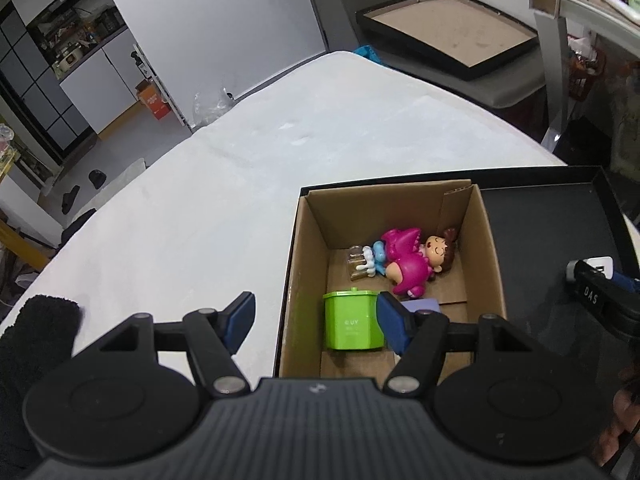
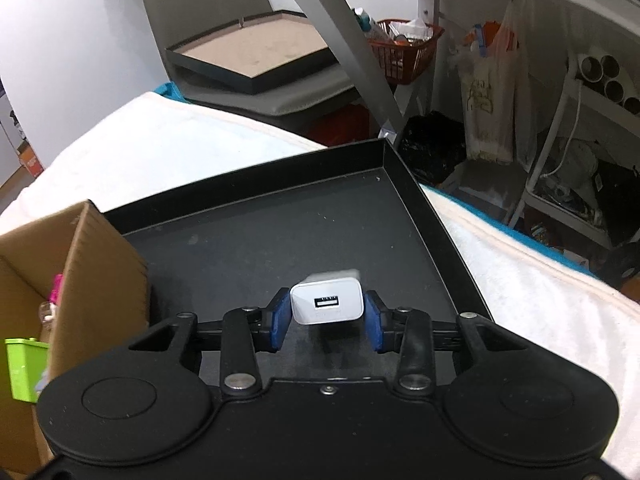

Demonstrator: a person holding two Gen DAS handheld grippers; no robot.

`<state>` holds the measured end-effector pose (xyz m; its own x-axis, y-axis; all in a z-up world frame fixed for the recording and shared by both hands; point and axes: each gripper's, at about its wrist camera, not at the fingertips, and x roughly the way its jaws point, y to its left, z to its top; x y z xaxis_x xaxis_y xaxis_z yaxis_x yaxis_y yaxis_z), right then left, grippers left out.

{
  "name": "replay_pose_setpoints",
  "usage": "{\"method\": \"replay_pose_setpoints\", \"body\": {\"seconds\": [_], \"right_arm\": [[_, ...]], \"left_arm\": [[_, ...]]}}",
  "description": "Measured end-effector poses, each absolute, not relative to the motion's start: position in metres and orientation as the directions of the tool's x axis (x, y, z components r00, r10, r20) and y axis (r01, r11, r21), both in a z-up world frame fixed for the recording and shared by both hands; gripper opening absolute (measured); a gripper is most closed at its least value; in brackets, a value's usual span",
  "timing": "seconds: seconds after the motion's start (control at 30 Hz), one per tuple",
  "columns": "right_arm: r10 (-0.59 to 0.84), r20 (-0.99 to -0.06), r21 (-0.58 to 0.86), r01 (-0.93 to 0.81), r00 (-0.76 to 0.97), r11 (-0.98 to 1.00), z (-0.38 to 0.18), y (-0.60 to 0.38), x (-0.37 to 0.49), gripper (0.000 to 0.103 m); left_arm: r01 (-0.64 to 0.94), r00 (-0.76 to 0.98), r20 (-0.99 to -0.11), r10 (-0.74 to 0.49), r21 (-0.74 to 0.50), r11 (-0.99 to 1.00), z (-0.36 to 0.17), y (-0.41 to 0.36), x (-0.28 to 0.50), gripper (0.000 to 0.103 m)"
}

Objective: Organize rigid objects
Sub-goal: 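Move the right gripper to the white charger plug and grasp it, then carry the white plug into the cardboard box and open the right gripper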

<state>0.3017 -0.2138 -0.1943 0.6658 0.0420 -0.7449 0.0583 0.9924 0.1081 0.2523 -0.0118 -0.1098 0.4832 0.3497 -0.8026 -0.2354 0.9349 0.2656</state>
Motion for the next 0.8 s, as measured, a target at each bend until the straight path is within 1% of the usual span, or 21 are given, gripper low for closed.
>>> {"method": "replay_pose_setpoints", "body": {"seconds": [0.1, 0.23, 0.37, 0.5, 0.8], "right_arm": [[0.06, -0.735, 0.121, 0.043, 0.675, 0.992, -0.187, -0.213, 0.295, 0.037], [0.053, -0.71, 0.103, 0.028, 0.702, 0.994, -0.175, -0.21, 0.288, 0.037], [0.079, -0.684, 0.135, 0.02, 0.725, 0.991, -0.159, -0.208, 0.281, 0.037], [0.079, -0.639, 0.118, -0.004, 0.765, 0.993, -0.14, -0.202, 0.272, 0.037], [0.127, -0.529, 0.124, -0.072, 0.839, 0.99, -0.101, -0.188, 0.256, 0.037]], "left_arm": [[-0.236, 0.479, -0.811, 0.337, 0.251, 0.939, -0.111, -0.008, 0.247, 0.065], [-0.233, 0.476, -0.816, 0.328, 0.243, 0.942, -0.112, -0.003, 0.24, 0.065], [-0.222, 0.479, -0.819, 0.317, 0.236, 0.946, -0.11, 0.002, 0.238, 0.065], [-0.228, 0.478, -0.823, 0.308, 0.223, 0.948, -0.11, 0.013, 0.238, 0.065], [-0.234, 0.462, -0.843, 0.277, 0.185, 0.954, -0.12, 0.037, 0.236, 0.065]]}}
